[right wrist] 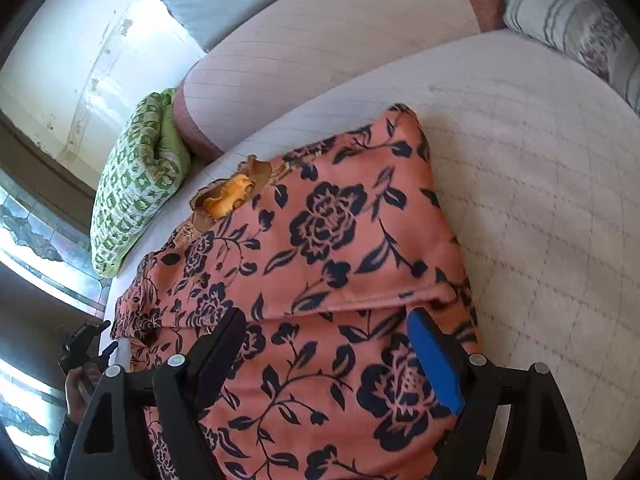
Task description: Fold small clothes
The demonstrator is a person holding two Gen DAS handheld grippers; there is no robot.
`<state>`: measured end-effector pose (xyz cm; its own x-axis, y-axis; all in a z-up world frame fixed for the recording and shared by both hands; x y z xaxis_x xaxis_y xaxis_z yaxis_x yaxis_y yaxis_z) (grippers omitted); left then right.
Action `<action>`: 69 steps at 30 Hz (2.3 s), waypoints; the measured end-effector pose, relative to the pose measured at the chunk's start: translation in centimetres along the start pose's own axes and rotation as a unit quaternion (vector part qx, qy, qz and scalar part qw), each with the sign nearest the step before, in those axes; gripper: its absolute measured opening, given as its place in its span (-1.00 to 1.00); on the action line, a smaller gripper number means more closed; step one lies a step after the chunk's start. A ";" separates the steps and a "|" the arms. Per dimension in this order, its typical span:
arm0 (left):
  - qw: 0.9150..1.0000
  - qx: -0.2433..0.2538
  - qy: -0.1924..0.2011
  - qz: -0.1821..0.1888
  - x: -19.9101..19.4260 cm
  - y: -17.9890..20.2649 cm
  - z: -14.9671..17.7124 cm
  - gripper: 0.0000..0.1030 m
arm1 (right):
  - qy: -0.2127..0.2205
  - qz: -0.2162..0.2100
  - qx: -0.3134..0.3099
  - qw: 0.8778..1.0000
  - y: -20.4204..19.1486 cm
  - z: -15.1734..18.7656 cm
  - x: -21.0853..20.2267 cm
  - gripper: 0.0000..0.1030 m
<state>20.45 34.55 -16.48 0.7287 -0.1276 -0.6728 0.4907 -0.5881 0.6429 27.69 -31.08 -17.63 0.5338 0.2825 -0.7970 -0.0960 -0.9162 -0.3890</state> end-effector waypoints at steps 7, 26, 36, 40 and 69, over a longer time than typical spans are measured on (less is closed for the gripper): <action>0.993 0.000 -0.016 -0.114 2.6 1.1 -1.5 -0.89 | 0.001 -0.003 0.016 1.000 0.9 0.6 -0.8 0.65; 0.802 0.568 -0.050 0.177 -5.1 33.5 29.1 0.72 | 0.031 -0.023 0.041 0.998 2.4 0.2 -4.0 0.69; 0.933 0.358 -0.033 0.034 -2.8 17.2 15.5 0.72 | 0.008 -0.043 -0.006 0.999 -2.2 -2.2 -1.0 0.70; 0.948 0.315 -0.056 -0.001 0.2 13.4 12.5 0.66 | -0.023 -0.019 -0.031 0.999 -5.3 -4.1 3.0 0.70; 0.955 0.282 -0.075 0.058 3.7 12.6 9.8 0.32 | 0.019 0.090 -0.105 0.990 -6.4 -6.0 4.0 0.54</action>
<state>24.68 18.84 -14.49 0.6655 -0.3058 -0.6809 0.0448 -0.8942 0.4455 35.47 -25.75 -15.58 0.5555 0.1010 -0.8254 -0.0175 -0.9909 -0.1331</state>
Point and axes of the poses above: each gripper's, at about its wrist camera, not at the fingertips, and x roughly the way its jaws point, y to its right, z to its underside, the point moved 1 cm from there along x, roughly the way its jaws point, and after that the axes turned 9 degrees about z, right-handed, at the moved point
